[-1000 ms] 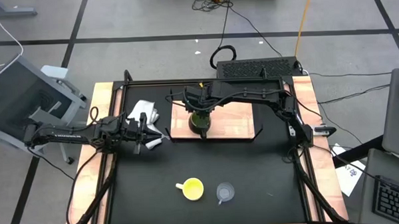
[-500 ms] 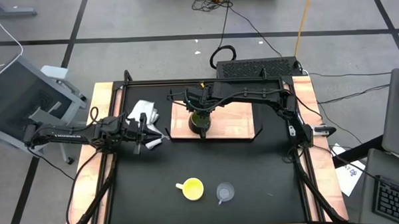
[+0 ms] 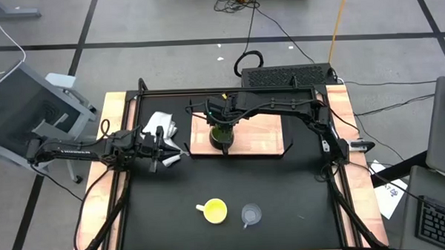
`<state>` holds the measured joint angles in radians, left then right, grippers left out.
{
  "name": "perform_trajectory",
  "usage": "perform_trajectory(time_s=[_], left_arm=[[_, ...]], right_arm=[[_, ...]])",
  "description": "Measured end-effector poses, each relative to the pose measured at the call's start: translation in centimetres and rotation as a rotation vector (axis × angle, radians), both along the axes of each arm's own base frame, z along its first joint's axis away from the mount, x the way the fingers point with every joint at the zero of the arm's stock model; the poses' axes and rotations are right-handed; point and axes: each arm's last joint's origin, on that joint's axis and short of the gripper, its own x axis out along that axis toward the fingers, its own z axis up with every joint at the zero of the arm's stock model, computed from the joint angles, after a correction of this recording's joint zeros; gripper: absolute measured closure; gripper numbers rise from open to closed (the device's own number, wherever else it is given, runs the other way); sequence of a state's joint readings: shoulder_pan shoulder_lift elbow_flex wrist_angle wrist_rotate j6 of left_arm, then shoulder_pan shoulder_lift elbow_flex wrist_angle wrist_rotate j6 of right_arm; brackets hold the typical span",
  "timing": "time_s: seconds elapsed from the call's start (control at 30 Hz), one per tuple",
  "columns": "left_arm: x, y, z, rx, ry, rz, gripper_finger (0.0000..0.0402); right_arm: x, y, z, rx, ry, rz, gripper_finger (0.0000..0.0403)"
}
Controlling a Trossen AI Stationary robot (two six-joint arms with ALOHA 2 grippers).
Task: Stack small to large cups/mugs on shelf
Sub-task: Put the black mug on the shelf
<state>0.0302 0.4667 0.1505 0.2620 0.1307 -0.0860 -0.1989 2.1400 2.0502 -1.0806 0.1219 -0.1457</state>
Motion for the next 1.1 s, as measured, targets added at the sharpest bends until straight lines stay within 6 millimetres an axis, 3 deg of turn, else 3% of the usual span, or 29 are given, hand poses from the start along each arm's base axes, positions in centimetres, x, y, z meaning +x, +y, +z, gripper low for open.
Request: perform_trajectory(time_s=[0.6,0.9,1.1], left_arm=[[0.0,0.0,0.0,0.0,0.0,0.0,0.0369],[0.0,0.0,0.1,0.001,-0.004,0.0,0.0369],[0.0,0.0,0.3,-0.008,-0.025,0.001,0.0369]], right_arm=[[0.5,0.2,0.4,0.006,-0.067,0.041,0.0316],[-1.1,0.5,4.6,-0.008,-0.174,0.021,0.0256],[-3.7,1.1,9.1,-0.015,-0.278,0.025,0.0247]])
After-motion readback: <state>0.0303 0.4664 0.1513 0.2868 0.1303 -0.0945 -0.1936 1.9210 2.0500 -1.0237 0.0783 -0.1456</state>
